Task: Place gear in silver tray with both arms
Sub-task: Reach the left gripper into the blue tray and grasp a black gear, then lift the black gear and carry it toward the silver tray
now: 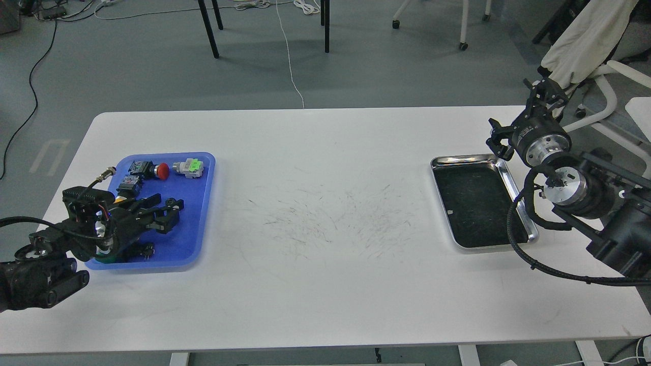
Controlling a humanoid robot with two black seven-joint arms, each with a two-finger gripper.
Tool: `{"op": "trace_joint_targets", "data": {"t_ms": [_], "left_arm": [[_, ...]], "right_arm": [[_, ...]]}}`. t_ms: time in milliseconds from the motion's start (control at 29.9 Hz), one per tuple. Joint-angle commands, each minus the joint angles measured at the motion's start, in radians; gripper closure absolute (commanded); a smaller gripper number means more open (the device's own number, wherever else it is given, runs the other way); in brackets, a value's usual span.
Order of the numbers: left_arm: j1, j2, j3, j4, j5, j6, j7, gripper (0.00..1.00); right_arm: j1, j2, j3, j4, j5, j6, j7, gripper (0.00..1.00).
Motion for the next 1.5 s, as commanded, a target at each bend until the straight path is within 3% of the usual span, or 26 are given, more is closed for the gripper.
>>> {"op": "trace_joint_targets", "data": {"t_ms": [0,301,769,1036,1471], "left_arm": [[0.000,-0.001,0.018,0.012,0.009,0.023,0.001,0.40],[0.002,-0.013,0.018,0.054,0.009,0.026,0.001,0.41],[0.000,-0.015,0.015,0.063,0.005,0.026,0.001,0.61],[-0.003,-0.015,0.015,0.058,0.001,0.024,0.001,0.78],[-0.018,0.013,0.003,0.057,-0.009,0.017,0.001,0.90]], "right_arm": [[-0.002,0.001,0.000,0.000,-0.005,0.000,0.000,0.01],[0.000,0.002,0.000,0.001,-0.017,-0.002,0.000,0.01],[-0.002,0.004,0.000,-0.002,-0.020,-0.002,0.000,0.01],[-0.002,0.004,0.000,-0.003,-0.020,0.000,0.000,0.01],[-0.009,0.005,0.000,-0.009,-0.035,-0.002,0.000,0.01]]}}
